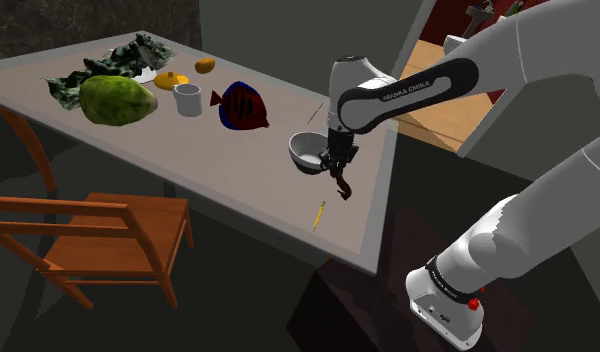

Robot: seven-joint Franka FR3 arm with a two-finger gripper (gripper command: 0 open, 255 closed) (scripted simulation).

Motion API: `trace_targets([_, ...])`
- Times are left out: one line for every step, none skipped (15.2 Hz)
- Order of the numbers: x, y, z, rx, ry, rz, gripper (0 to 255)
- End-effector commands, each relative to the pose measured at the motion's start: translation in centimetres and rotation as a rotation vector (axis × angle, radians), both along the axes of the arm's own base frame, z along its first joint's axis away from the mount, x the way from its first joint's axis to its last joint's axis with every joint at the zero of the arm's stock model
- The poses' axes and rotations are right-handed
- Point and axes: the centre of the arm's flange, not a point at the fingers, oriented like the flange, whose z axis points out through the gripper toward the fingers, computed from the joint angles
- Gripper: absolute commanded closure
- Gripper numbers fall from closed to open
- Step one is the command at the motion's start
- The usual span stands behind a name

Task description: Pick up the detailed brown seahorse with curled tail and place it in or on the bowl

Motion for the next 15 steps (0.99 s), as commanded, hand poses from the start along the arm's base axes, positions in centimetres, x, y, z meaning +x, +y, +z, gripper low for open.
trace_targets([0.0,0.0,1.2,0.0,0.0,0.0,255])
trace_targets([0.0,0.0,1.7,0.0,0.0,0.0,255])
trace_targets([0.0,0.0,2.3,0.0,0.0,0.0,255])
trace_targets([0.0,0.0,2.8,0.0,0.0,0.0,255])
trace_targets([0.0,0.0,3.3,0.0,0.0,0.0,255])
trace_targets([0.0,0.0,3.8,0.0,0.0,0.0,255])
trace_targets([0.0,0.0,4.4,0.0,0.0,0.0,255])
trace_targets([0.0,0.0,4.9,0.0,0.0,0.0,255])
trace_targets([0.0,0.0,5.4,0.0,0.0,0.0,255])
trace_targets([0.0,0.0,5.9,0.0,0.0,0.0,255])
trace_targets([0.0,0.0,6.2,0.0,0.0,0.0,255])
trace_targets([1.2,-0.4,6.2,0.0,0.0,0.0,255])
trace_targets([2.5,-0.9,6.2,0.0,0.0,0.0,255])
trace_targets([3.7,-1.3,6.2,0.0,0.0,0.0,255])
trace_targets([4.9,-1.8,6.3,0.0,0.0,0.0,255])
